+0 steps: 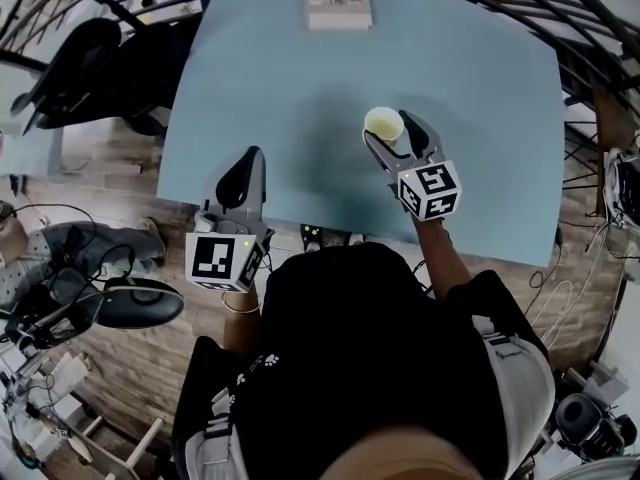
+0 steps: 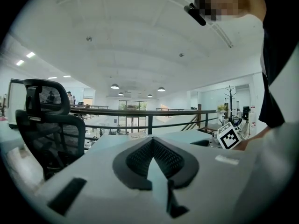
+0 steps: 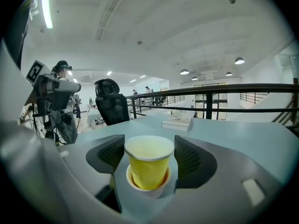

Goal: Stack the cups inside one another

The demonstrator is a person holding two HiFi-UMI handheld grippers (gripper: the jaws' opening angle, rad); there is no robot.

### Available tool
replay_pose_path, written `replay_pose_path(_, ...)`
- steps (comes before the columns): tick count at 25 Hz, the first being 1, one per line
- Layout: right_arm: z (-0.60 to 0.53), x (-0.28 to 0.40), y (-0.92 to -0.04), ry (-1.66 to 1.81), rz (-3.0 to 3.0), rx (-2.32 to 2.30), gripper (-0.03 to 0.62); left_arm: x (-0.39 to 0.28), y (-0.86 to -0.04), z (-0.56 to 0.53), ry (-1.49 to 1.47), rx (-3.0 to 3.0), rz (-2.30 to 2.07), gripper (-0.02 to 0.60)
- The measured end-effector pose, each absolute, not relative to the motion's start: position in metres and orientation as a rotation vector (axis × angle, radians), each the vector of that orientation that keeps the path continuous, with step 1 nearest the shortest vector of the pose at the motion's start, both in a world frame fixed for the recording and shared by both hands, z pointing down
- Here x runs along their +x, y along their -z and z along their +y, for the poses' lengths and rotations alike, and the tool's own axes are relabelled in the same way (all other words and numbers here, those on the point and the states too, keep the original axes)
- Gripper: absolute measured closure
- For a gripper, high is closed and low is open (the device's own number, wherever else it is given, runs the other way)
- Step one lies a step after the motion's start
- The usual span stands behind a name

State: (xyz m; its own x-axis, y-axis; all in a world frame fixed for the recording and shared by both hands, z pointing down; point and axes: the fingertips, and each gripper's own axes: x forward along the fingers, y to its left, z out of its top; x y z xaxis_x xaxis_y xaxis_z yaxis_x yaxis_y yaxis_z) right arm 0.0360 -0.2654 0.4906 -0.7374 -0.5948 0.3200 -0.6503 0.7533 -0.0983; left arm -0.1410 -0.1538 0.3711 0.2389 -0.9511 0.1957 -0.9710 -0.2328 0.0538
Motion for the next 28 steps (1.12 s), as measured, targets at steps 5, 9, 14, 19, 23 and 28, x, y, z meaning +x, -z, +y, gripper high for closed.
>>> replay_pose_path(5, -0.263, 0.033, -0.507, -0.313, -2.656, 0.954, 0.252, -0.143, -0.37, -0.151, -0.19, 2.33, -1.853, 0.597)
replay_pose_path(9, -0.265, 0.031, -0.516, -0.307, -2.635, 0.934, 0.252, -0.145, -0.377, -0.151, -0.201, 2.315, -1.851, 0.597)
replay_pose_path(14, -0.263, 0.031, -0.525, -0.307, -2.606, 0.922, 0.252, -0.144, -0.375, -0.153, -0.193, 2.326, -1.849, 0.595)
replay_pose_path(19, -0.262, 0.033, -0.532, -0.309, -2.579, 0.916, 0.251, -0.142, -0.372, -0.156, -0.186, 2.335, -1.842, 0.597)
replay_pose_path(23, -0.26, 0.036, -0.538, -0.307, -2.553, 0.917, 0.25, -0.138, -0.371, -0.159, -0.184, 2.344, -1.833, 0.595)
replay_pose_path(28, -0.261, 0.036, -0.539, -0.31, -2.545, 0.92, 0.247, -0.14, -0.373, -0.16, -0.183, 2.349, -1.825, 0.597)
